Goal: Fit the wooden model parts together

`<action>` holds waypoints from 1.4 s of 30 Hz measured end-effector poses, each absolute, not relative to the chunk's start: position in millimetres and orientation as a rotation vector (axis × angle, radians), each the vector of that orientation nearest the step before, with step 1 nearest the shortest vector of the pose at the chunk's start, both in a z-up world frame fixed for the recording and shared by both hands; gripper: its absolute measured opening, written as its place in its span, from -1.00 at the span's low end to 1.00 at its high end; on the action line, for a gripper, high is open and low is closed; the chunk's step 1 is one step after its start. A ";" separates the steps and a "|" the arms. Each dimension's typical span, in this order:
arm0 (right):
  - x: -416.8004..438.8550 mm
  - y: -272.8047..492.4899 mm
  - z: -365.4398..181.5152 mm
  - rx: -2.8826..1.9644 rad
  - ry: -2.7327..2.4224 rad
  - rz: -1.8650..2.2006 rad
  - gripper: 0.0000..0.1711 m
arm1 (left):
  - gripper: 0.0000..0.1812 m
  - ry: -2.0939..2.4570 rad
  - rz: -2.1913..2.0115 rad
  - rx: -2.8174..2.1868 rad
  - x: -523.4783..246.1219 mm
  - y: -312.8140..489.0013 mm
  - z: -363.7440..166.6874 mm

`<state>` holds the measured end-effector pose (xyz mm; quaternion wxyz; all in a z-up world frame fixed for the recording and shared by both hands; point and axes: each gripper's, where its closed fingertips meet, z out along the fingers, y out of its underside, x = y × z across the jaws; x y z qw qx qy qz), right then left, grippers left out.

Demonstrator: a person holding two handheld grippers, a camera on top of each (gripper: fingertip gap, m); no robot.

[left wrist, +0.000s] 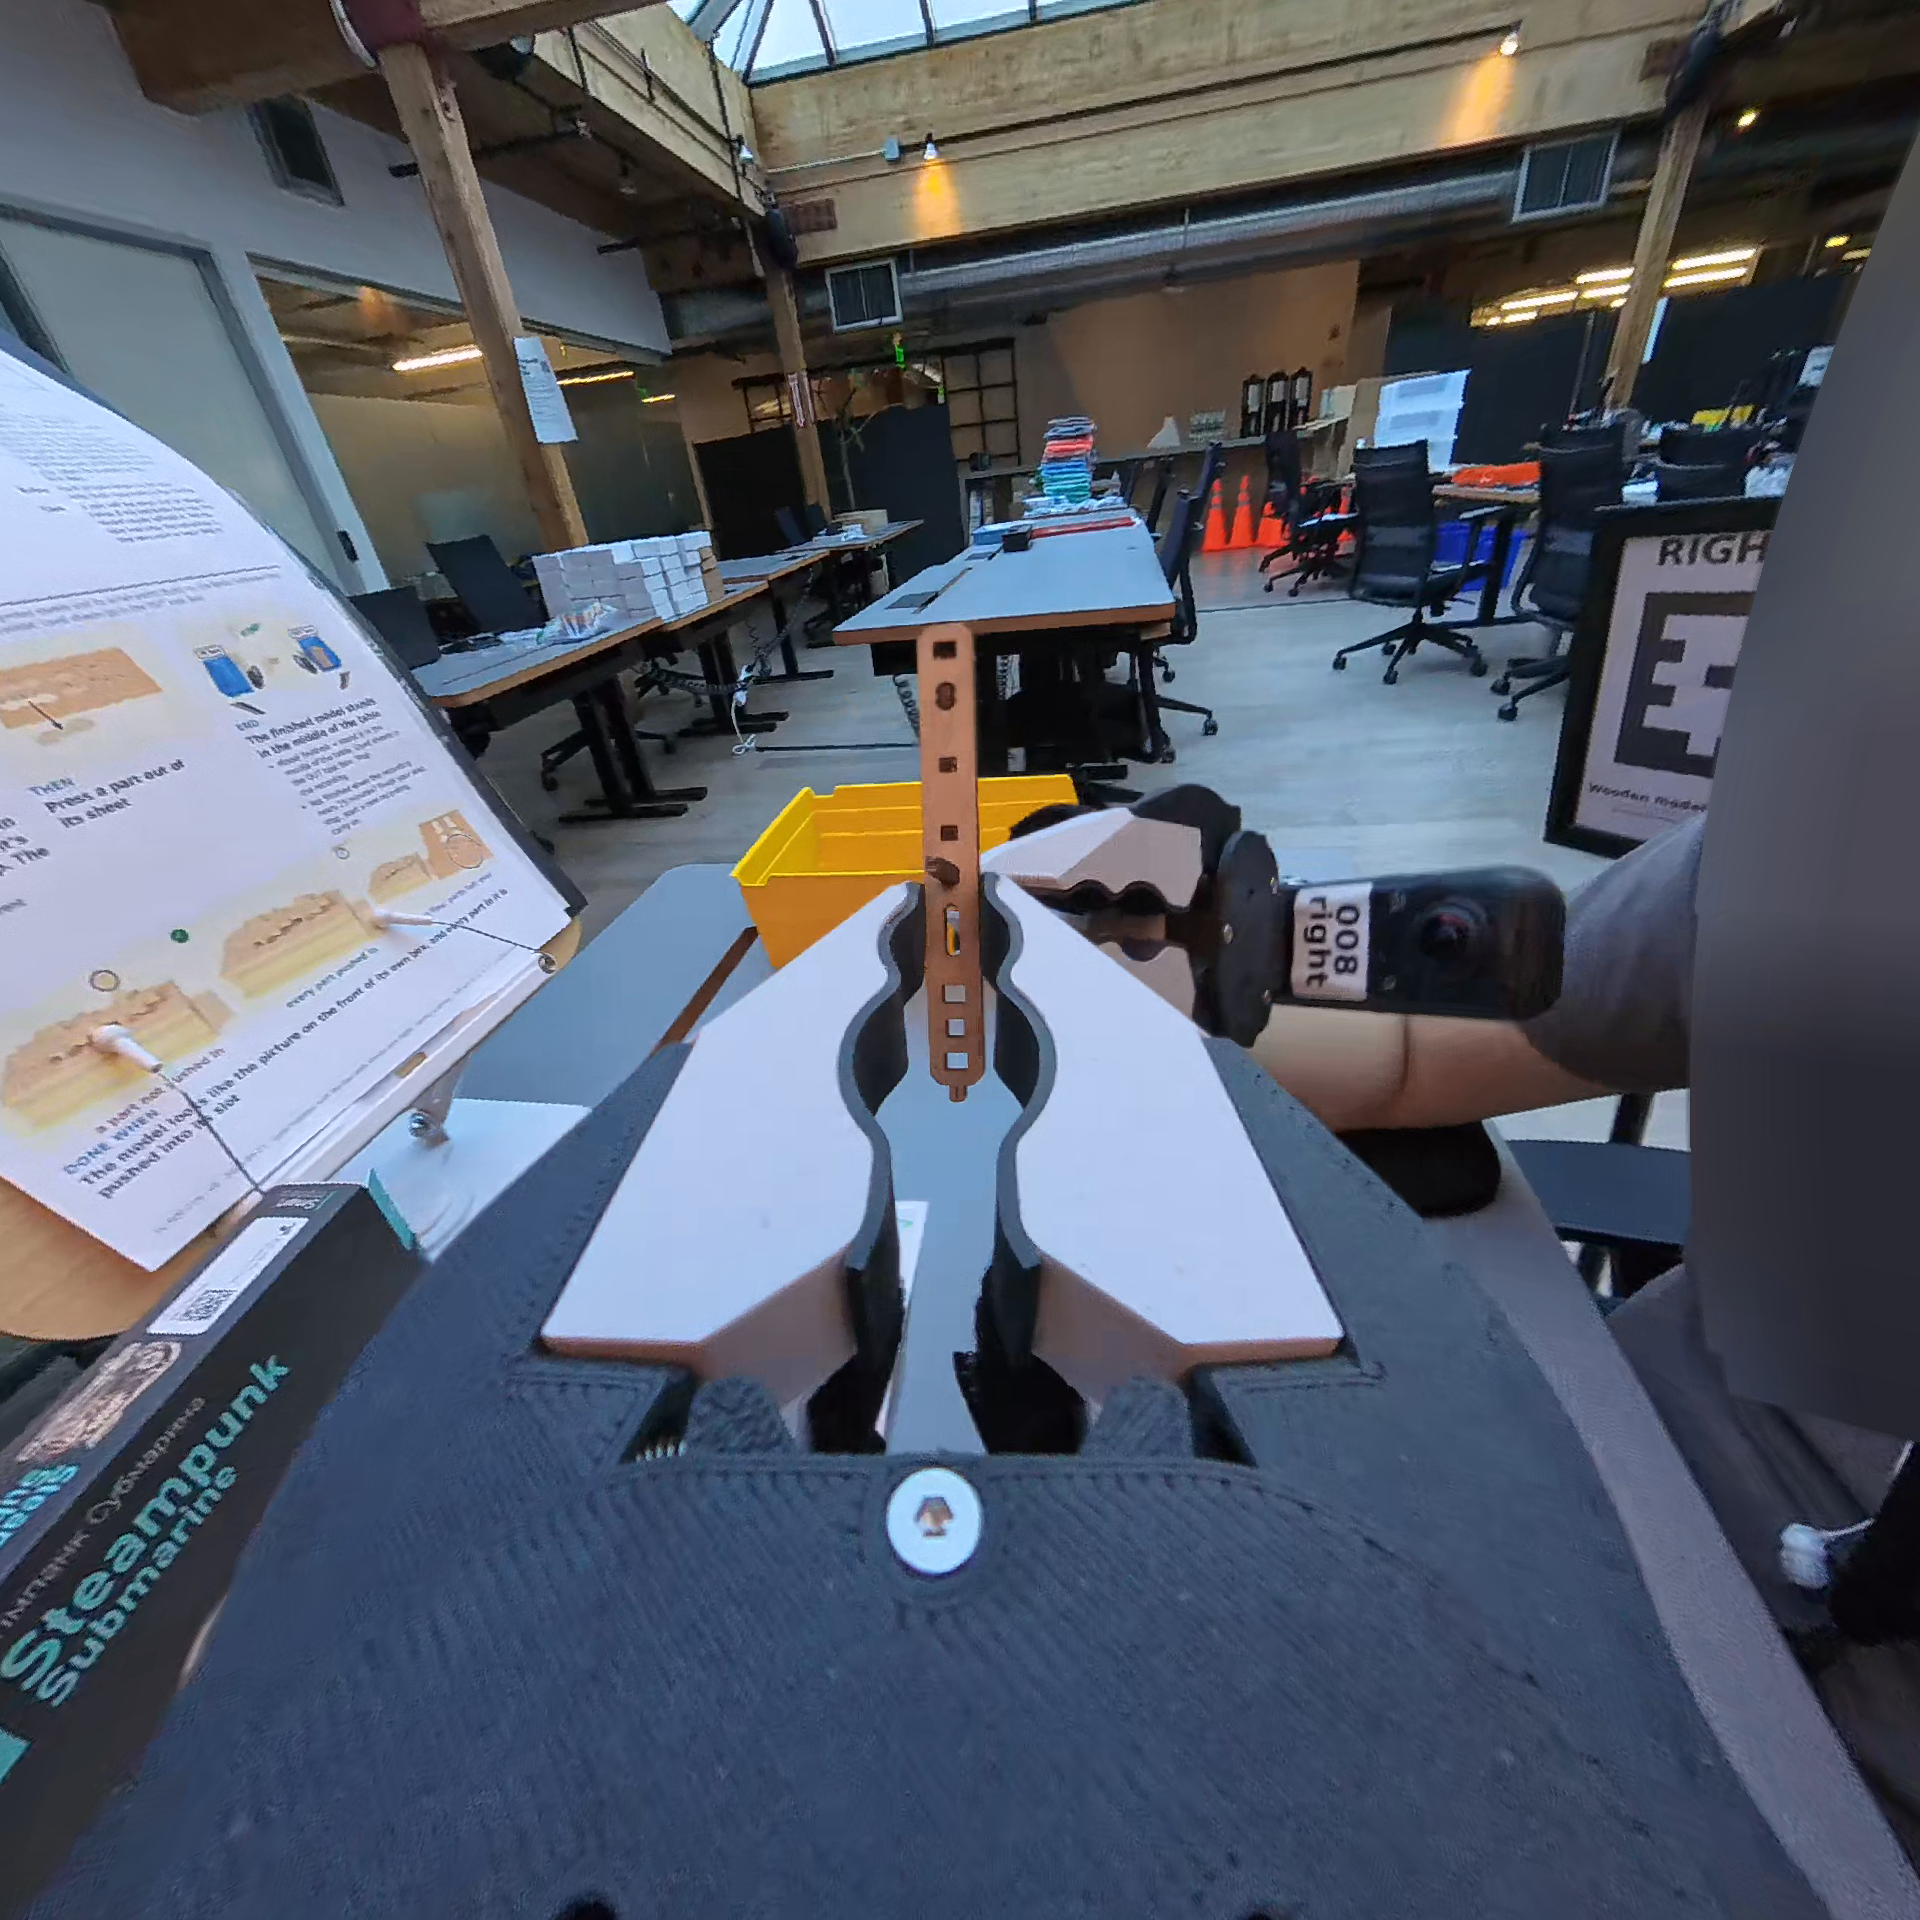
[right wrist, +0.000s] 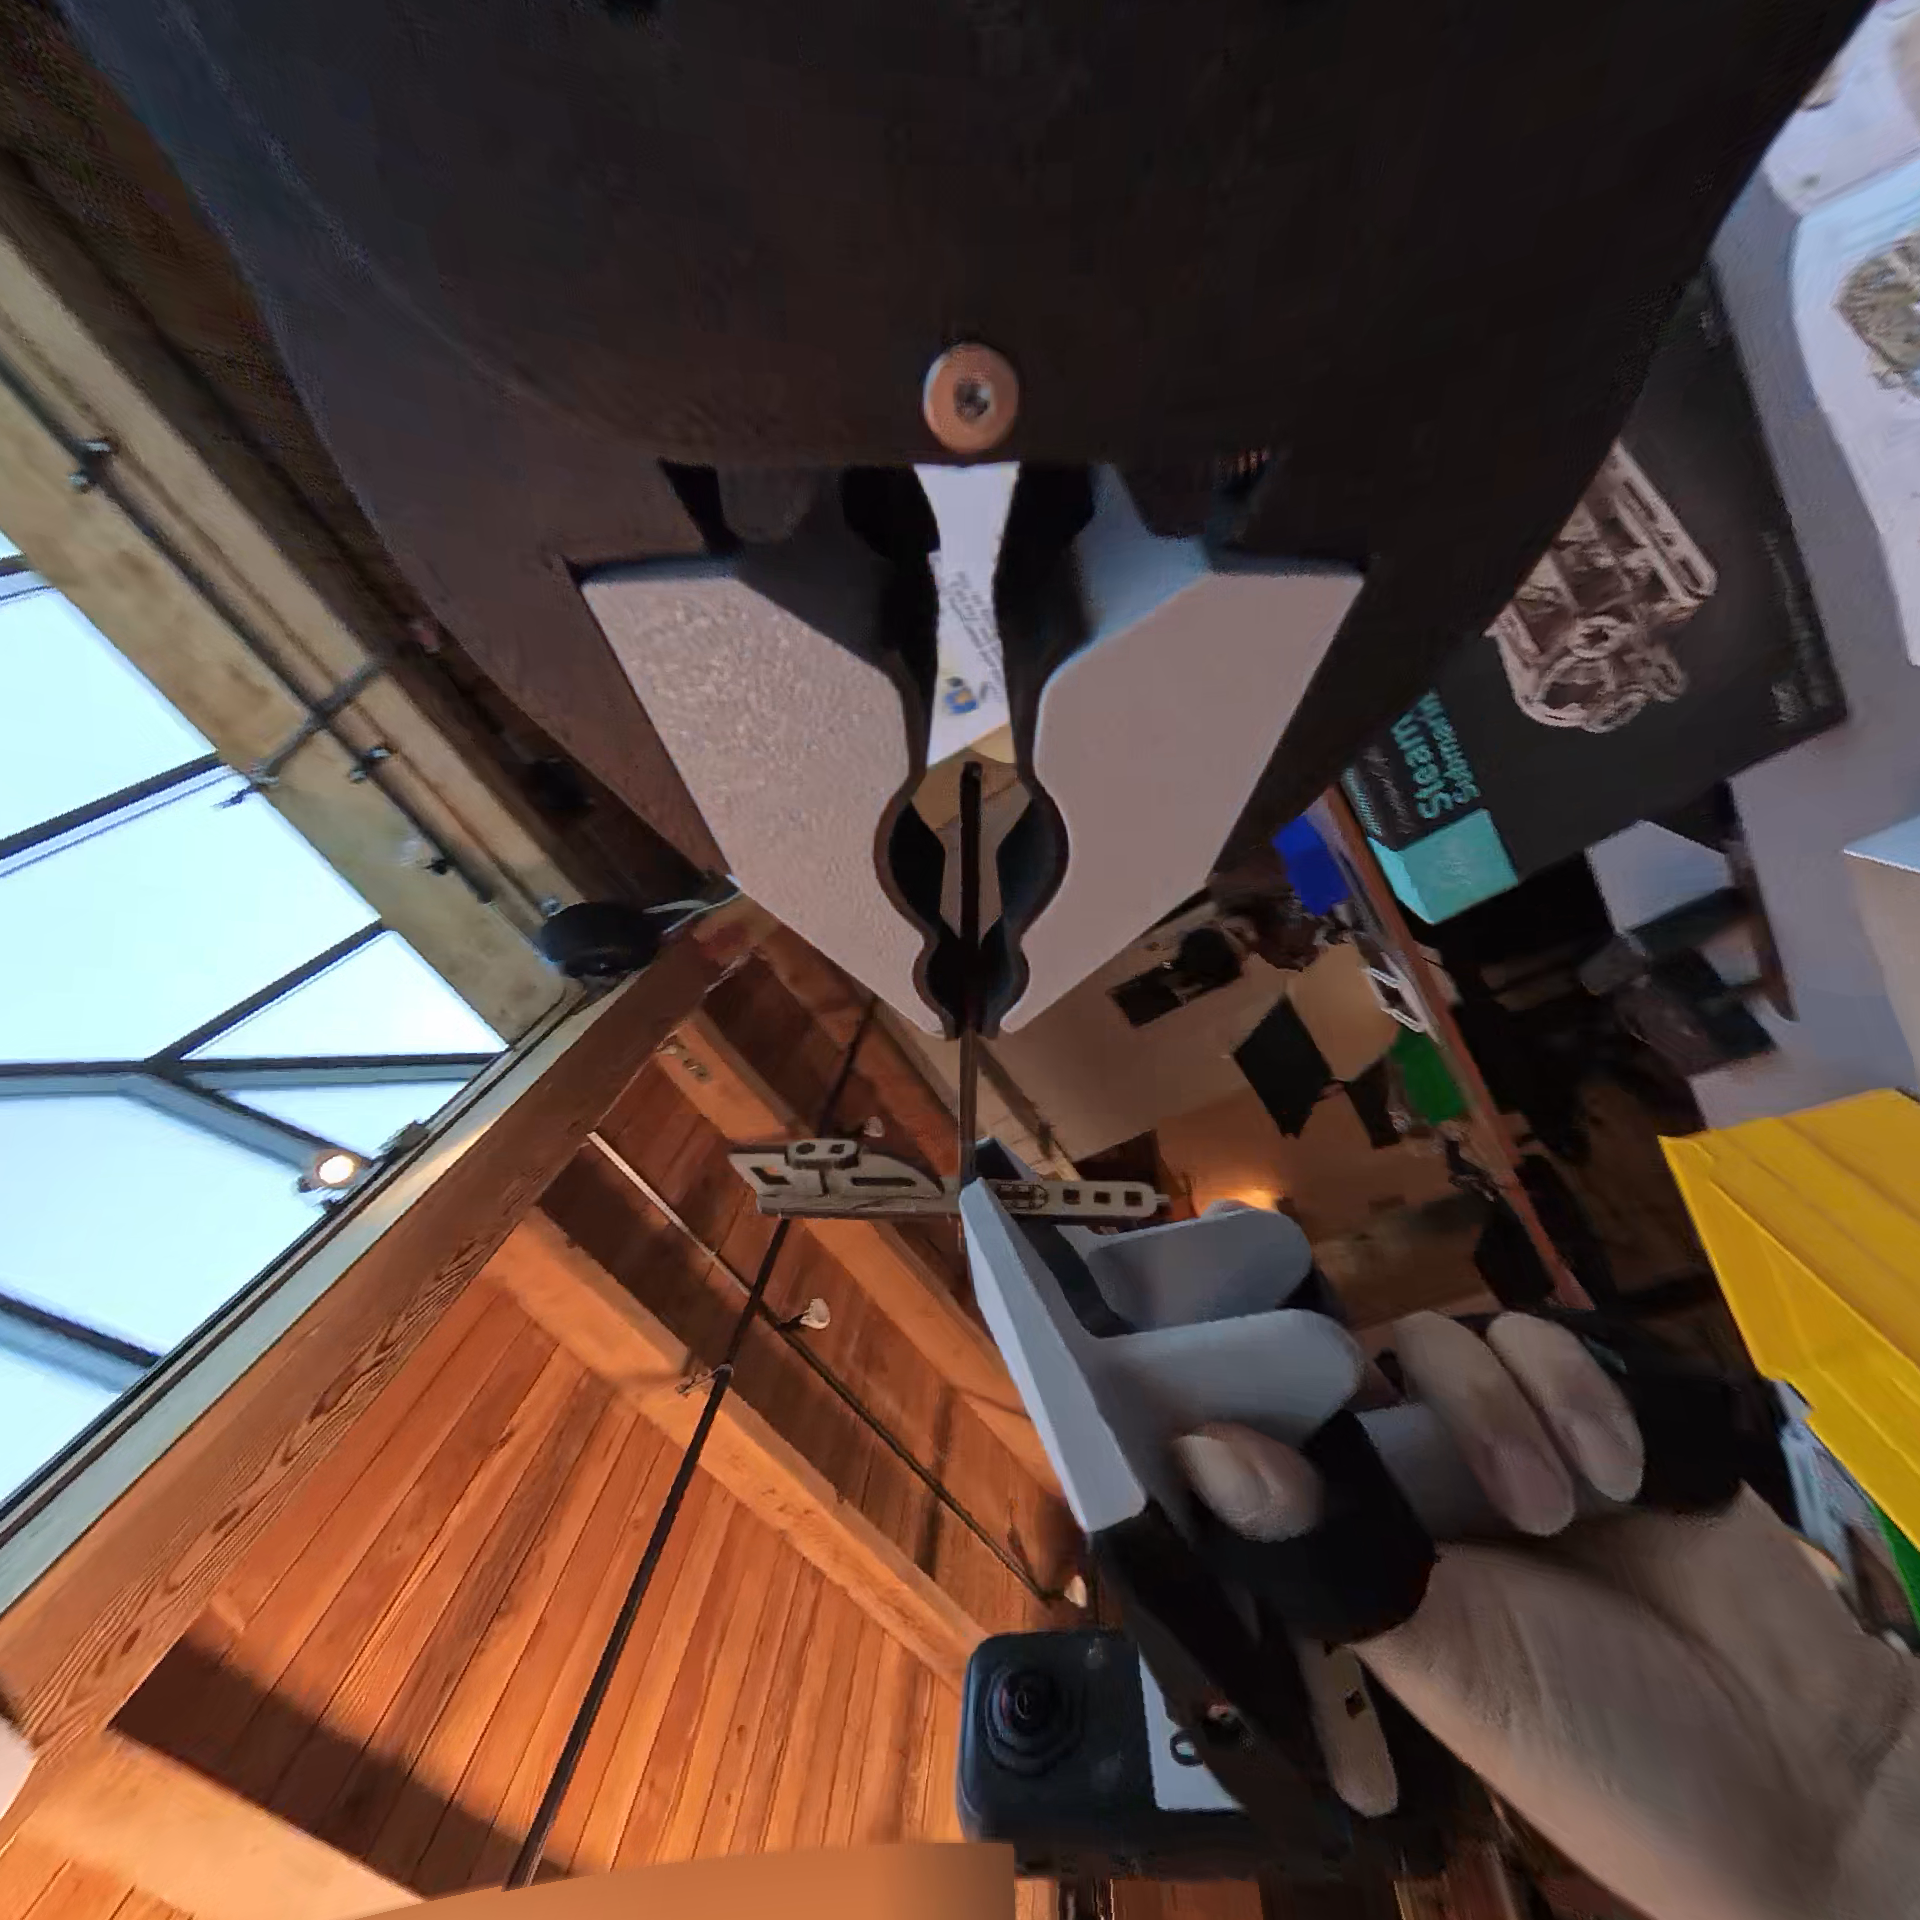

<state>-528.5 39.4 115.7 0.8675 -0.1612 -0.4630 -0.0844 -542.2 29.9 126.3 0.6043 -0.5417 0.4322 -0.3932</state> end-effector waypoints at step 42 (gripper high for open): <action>-509.4 39.5 127.6 -0.360 -1.034 0.100 -0.99 | -0.91 0.880 -0.950 -1.126 -523.6 30.0 143.9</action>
